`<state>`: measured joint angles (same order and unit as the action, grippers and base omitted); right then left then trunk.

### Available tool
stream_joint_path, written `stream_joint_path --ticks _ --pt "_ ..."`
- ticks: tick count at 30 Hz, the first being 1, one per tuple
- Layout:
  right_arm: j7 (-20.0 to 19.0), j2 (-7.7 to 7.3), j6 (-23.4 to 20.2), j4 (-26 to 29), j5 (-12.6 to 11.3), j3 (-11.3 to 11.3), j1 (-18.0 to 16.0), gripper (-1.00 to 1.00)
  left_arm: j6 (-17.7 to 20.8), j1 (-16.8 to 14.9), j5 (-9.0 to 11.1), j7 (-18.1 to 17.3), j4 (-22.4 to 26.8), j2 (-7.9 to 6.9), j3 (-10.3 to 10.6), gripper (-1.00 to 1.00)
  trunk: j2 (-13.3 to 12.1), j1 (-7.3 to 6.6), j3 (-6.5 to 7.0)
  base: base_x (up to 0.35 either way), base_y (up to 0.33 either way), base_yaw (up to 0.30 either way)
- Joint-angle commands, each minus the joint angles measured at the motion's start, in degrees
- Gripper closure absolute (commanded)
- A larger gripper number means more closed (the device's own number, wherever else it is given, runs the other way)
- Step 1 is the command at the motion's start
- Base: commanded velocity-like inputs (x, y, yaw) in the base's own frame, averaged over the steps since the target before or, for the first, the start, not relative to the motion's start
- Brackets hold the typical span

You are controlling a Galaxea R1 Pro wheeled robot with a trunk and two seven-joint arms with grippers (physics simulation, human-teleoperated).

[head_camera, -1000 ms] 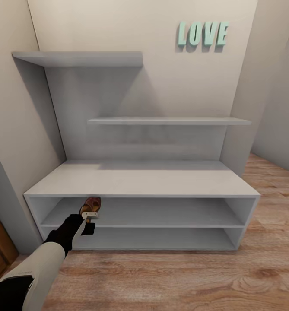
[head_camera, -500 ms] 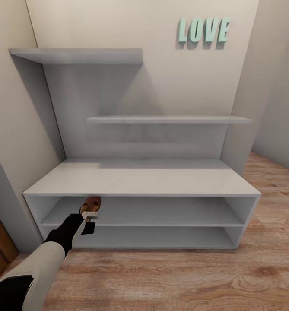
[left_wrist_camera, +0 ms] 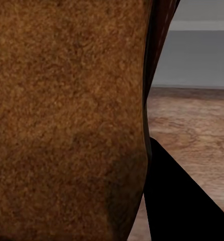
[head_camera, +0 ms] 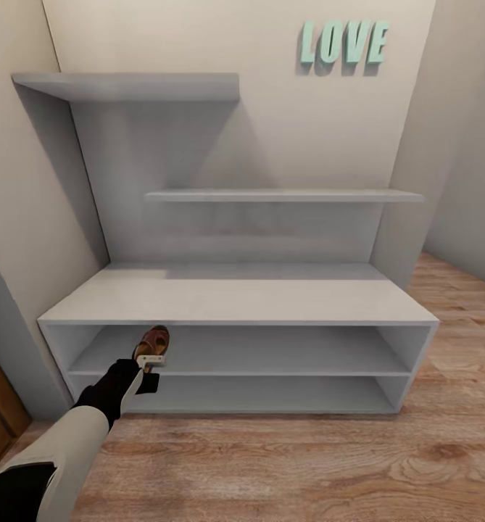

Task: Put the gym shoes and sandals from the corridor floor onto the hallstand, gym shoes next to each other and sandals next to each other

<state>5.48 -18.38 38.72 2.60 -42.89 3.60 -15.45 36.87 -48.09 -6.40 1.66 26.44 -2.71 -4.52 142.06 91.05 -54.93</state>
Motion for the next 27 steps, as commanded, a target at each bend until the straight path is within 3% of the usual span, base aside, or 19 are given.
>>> stream_joint_path --ticks 1,27 --pt "0.3 0.01 0.0 0.0 0.6 0.4 0.0 1.00 0.3 0.0 -0.8 -0.4 0.1 0.02 -0.3 1.00 0.0 -0.01 -0.06 0.000 0.000 0.000" --pt "0.3 0.01 0.0 0.0 0.5 0.4 0.0 1.00 0.1 0.0 -0.8 -0.4 0.1 -0.19 -0.3 1.00 0.0 -0.01 -0.06 0.094 0.011 0.000"
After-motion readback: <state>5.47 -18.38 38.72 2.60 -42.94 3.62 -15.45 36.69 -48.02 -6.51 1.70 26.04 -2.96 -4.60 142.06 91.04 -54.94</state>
